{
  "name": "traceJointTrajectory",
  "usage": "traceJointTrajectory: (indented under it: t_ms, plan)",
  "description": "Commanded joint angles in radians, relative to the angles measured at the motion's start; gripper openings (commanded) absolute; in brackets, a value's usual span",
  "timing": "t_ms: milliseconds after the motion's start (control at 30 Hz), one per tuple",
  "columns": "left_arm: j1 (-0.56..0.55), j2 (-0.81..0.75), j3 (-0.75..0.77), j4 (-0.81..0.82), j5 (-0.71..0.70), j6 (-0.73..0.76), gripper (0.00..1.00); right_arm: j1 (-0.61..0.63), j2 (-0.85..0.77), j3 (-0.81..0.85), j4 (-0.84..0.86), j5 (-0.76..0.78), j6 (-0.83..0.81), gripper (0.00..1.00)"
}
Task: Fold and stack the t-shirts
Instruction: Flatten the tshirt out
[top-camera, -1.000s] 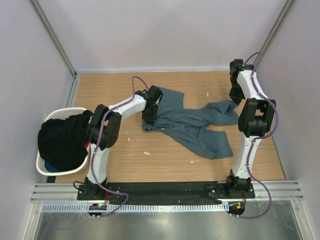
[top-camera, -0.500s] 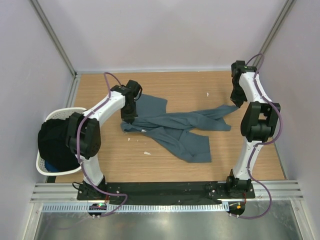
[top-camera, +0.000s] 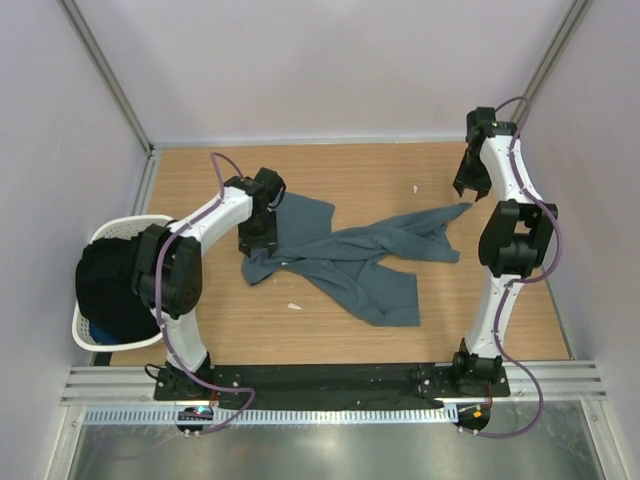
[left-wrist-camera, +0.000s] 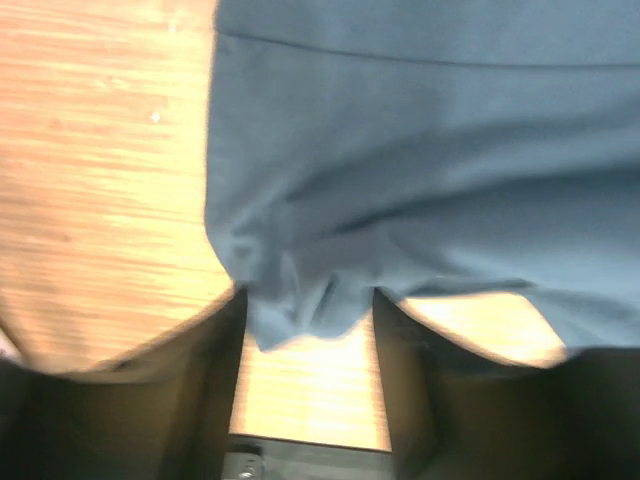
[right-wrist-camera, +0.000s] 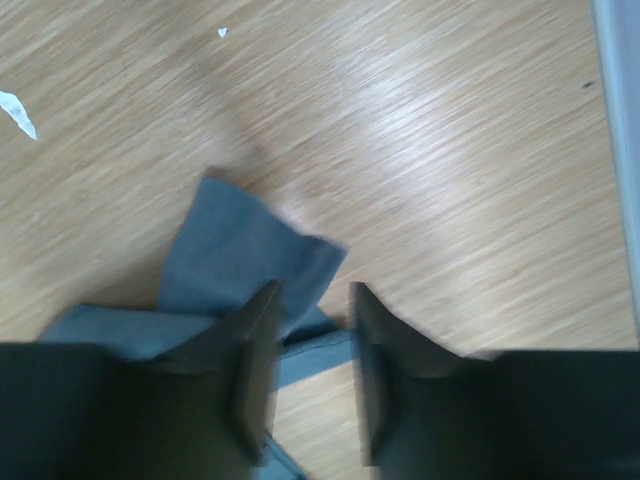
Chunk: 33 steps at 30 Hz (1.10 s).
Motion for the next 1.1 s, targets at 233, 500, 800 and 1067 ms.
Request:
traceJointTrajectory:
  t_ms: [233,500,800,1067]
  plan:
    - [0.004,0.017,0.184,0.013,0.03,-0.025,0.72,-0.059,-0.243,-0.303,0.049,-0.13,0.06,0.78]
    - [0.012,0.054,0.265,0.013,0.041,-0.031,1.0,-0.07,-0.4,-0.678,0.226,-0.225,0.174,0.65]
    - [0.036,0.017,0.233,0.011,0.025,-0.04,1.0,-0.07,-0.35,-0.774,0.368,-0.235,0.186,0.61]
    - [0.059,-0.023,0.198,0.005,0.018,-0.046,1.0,-0.069,-0.293,-0.782,0.404,-0.213,0.188,0.55]
